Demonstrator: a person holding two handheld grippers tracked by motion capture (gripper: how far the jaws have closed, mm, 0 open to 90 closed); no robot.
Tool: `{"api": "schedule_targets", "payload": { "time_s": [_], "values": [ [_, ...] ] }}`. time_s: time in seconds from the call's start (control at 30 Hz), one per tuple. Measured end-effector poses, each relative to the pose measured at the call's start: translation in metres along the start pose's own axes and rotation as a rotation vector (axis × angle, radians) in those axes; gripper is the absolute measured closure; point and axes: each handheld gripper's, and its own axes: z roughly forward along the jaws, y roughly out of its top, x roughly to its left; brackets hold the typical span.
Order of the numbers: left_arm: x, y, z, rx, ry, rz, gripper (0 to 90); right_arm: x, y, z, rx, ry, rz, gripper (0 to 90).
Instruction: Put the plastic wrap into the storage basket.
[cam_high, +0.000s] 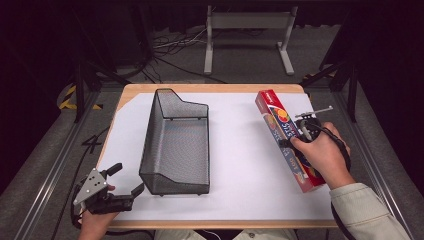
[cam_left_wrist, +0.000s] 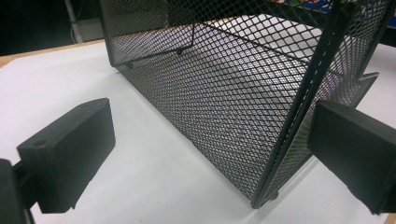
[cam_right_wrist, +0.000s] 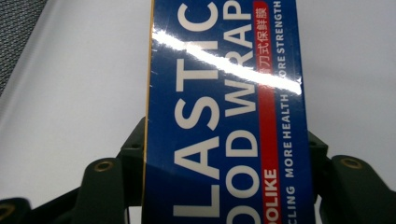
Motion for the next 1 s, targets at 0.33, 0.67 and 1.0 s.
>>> {"api": "schedule_targets", "payload": {
  "time_s": [0.33, 0.67, 1.0],
  "values": [
    [0.000, 0.000, 0.000, 0.005, 0.002, 0.006, 1.9, 0.023, 0.003, -0.018, -0.004, 0.046, -0.040, 40.8],
    [0.000, 0.000, 0.000, 0.006, -0.001, 0.005, 1.9, 0.068, 0.011, -0.027, -0.007, 0.143, -0.103, 40.7],
    [0.000, 0.000, 0.001, 0.001, -0.005, 0.000, 1.9, 0.119, 0.024, -0.028, 0.003, 0.227, -0.182, 40.7]
  ]
}}
